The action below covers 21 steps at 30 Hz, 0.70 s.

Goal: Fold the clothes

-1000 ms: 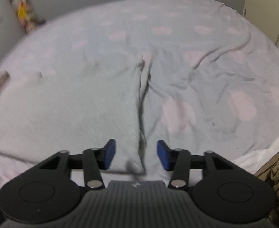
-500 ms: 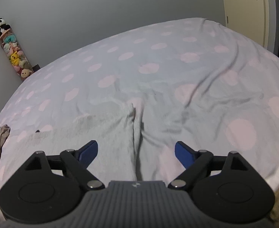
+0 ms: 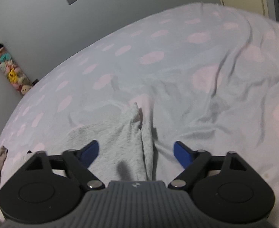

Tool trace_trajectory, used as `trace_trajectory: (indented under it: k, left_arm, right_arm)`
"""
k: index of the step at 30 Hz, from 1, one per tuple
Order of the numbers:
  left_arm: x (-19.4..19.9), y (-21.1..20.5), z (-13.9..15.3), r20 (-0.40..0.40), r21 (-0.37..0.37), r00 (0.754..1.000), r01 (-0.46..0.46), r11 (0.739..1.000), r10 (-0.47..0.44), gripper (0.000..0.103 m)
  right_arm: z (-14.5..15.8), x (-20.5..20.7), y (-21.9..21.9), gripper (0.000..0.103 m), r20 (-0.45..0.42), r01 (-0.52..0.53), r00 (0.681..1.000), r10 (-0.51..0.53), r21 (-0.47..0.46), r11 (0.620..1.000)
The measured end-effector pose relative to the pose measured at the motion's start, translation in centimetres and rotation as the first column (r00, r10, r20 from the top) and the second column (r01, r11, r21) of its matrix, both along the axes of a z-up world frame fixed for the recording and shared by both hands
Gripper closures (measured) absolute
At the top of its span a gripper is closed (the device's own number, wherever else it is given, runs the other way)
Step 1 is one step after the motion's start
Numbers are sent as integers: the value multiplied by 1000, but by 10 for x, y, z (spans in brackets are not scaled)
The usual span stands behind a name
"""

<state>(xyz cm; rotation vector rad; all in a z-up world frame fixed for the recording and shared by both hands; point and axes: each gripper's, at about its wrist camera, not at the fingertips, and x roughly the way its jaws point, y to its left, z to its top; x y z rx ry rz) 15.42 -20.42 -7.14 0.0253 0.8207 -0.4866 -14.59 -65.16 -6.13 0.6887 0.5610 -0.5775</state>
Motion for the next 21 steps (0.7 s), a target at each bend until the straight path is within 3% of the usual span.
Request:
trace_trajectory:
  k: [2,5,7,9,11,16,21]
  left_arm:
    - [3,-4,-10,-12,32,1000,-6,999,7,34]
    - [4,-5,-25,-45,58,999,0,998,3,35]
    - [2,-4,-29,-42,49,999,-5,999,7,34]
    - [1,-4,-29,-41,51,999,-5,999,7,34]
    - [1,-6,-29,-41,59,999,-2,998,5,34]
    - [-3,-4,-22,-27,60,1000,5,998,-4,38]
    - [-8,3,-7,-6,82,1000,1,997,-1,39]
  right_arm:
    - [-5,6,0,41,-41,-15,999,14,-9,1000]
    - [-11,12,2,44,-75,-40,997,36,-51,998]
    - [-14,12,0,55,-80,-40,996,36,-49,998]
    - [-15,11,-2,79,-78,-41,996,38,-41,998]
    - [-16,10,-3,88,-51,-60,997,59,-22,998]
    - [-7,13,6,94,-53,-99,994,95,-77,992]
    - [19,12,19,94,-17,-118,993,117,-54,992]
